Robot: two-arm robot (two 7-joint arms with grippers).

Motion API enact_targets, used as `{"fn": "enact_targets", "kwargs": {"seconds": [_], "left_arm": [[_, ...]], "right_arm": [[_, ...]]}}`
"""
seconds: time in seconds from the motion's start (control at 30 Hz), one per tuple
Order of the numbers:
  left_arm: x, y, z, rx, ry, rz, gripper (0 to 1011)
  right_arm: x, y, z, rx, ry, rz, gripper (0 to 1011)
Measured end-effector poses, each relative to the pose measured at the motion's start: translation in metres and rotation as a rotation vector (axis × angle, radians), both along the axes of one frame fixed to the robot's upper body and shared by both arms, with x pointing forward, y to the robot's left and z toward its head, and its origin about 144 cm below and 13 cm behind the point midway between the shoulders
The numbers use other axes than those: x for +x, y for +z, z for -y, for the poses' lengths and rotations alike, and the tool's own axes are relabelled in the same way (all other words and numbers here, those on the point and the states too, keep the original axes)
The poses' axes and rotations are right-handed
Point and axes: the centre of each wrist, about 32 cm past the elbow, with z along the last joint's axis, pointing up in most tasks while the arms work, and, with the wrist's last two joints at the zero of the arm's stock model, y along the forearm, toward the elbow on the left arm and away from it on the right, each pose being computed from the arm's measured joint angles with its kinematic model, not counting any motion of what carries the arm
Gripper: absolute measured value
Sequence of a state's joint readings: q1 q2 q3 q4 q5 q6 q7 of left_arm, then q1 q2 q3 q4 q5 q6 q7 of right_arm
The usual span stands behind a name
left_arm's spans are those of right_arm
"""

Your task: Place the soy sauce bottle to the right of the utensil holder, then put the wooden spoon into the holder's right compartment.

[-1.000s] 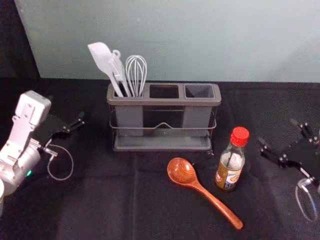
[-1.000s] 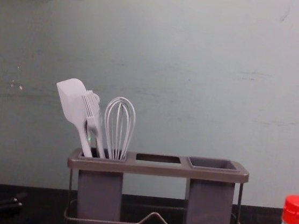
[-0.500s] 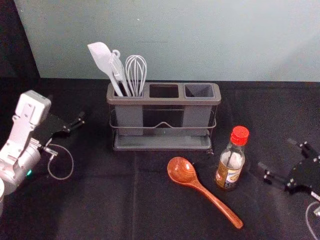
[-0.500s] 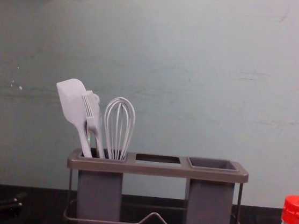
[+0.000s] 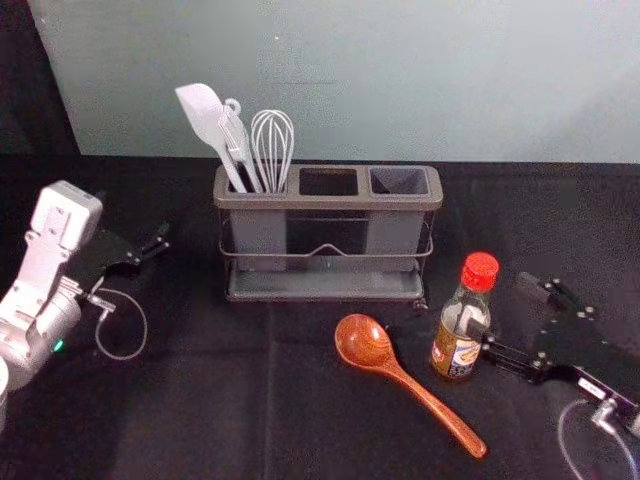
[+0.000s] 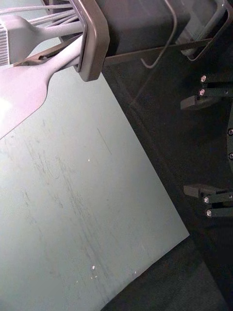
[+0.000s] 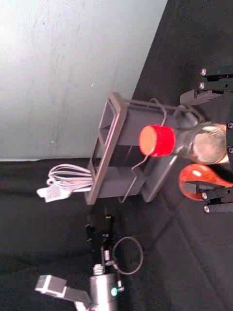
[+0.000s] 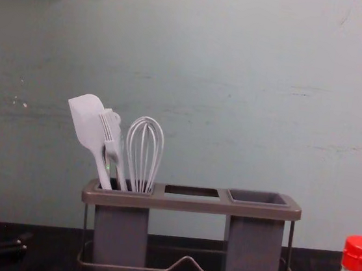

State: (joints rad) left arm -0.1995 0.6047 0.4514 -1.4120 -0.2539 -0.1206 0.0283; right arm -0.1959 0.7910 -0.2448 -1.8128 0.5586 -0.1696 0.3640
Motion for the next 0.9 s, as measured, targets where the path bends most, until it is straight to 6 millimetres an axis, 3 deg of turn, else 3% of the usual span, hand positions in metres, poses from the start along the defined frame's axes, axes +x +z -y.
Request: {"fn": "enact_targets", "kwargs": {"seconds": [0.3, 0.9], "left_arm": [[0.000, 0.000, 0.000, 0.000, 0.000, 0.000, 1005], [0.000, 0.000, 0.000, 0.000, 0.000, 0.000, 1005]], "right_arm": [[0.016, -0.010, -0.020, 0.067, -0.009, 0.012, 1003], [0.024, -0.012, -0.031, 0.093, -0.025, 0.038, 1003]]}}
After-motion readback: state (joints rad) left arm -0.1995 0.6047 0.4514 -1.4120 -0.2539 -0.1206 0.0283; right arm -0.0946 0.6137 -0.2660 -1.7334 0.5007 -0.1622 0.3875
